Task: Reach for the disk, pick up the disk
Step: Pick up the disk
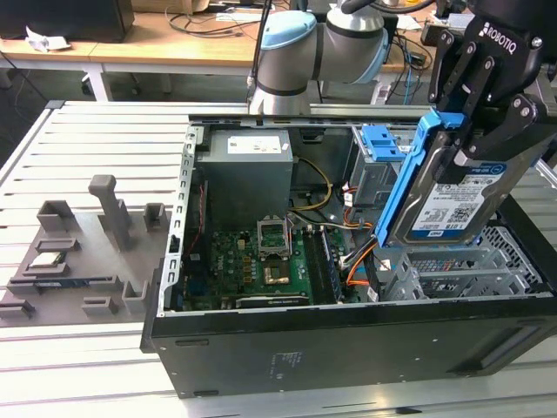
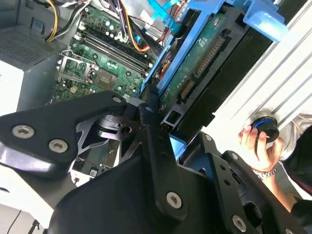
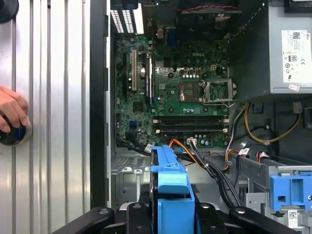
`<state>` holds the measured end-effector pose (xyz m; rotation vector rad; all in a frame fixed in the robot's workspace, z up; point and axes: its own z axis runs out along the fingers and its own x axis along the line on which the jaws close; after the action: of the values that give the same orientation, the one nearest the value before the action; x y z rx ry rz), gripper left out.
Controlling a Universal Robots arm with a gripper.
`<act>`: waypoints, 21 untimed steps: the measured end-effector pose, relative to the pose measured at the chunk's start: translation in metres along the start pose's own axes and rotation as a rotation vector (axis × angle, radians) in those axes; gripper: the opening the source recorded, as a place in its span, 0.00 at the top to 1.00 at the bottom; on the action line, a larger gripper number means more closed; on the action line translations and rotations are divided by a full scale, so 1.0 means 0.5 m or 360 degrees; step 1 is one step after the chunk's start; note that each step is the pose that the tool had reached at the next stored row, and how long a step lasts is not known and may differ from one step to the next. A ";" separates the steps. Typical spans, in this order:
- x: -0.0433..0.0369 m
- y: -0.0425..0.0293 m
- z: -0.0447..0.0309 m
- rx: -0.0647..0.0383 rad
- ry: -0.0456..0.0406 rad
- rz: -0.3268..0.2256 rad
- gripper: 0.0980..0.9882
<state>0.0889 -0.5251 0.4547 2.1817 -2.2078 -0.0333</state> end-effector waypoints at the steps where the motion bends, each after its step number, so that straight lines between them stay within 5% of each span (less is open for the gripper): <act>1: -0.001 -0.001 0.000 0.0000 0.0000 0.0000 0.70; 8: -0.006 -0.010 0.003 0.0000 0.0000 0.0000 0.70; 21: -0.005 -0.050 0.005 0.0000 0.0001 0.0000 0.70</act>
<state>0.1138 -0.5230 0.4509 2.1814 -2.2076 -0.0330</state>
